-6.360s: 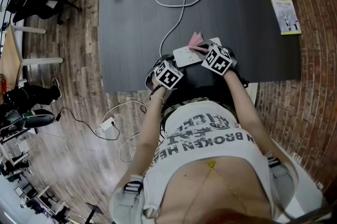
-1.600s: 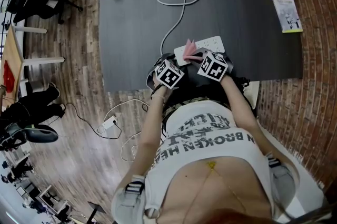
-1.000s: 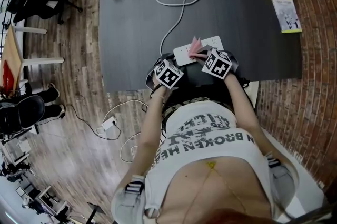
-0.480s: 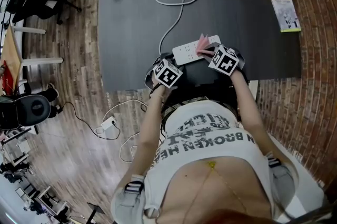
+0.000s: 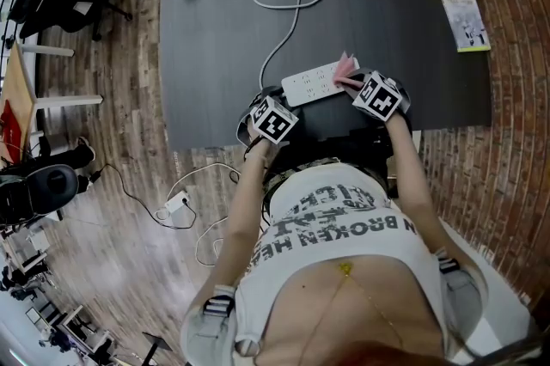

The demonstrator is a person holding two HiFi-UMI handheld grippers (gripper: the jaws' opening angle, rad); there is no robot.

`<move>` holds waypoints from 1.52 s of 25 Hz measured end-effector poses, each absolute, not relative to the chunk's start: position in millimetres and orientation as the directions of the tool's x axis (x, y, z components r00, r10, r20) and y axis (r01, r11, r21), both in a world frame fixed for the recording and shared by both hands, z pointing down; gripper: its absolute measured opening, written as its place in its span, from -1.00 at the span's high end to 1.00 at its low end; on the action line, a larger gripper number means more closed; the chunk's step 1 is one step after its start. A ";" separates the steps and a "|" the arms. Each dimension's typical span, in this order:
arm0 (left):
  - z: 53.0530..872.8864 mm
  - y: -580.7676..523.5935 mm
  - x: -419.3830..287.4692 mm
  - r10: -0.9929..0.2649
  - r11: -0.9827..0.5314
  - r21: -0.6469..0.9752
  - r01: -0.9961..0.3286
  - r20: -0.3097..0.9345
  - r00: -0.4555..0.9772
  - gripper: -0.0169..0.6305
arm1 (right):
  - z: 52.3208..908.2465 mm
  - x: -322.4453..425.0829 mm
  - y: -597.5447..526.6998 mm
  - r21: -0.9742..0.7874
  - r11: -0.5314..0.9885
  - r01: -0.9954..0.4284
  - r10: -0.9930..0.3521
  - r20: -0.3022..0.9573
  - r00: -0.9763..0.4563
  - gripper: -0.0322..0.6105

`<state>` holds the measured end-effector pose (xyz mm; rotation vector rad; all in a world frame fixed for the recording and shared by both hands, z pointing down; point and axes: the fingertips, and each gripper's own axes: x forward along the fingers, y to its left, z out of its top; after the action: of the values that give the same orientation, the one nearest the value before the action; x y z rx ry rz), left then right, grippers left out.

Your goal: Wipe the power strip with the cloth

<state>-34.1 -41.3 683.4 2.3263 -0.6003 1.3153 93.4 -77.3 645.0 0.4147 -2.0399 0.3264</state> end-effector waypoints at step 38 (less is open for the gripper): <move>683.7 -40.9 -36.4 -0.171 -0.831 0.132 -0.540 0.863 0.475 0.10 | 644.7 136.5 -87.2 -0.022 0.787 -0.616 -0.275 0.882 -0.383 0.85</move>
<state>-36.4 -40.9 683.7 2.3388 -0.5952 1.3045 136.5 -87.2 644.7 0.6679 -1.9802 0.4300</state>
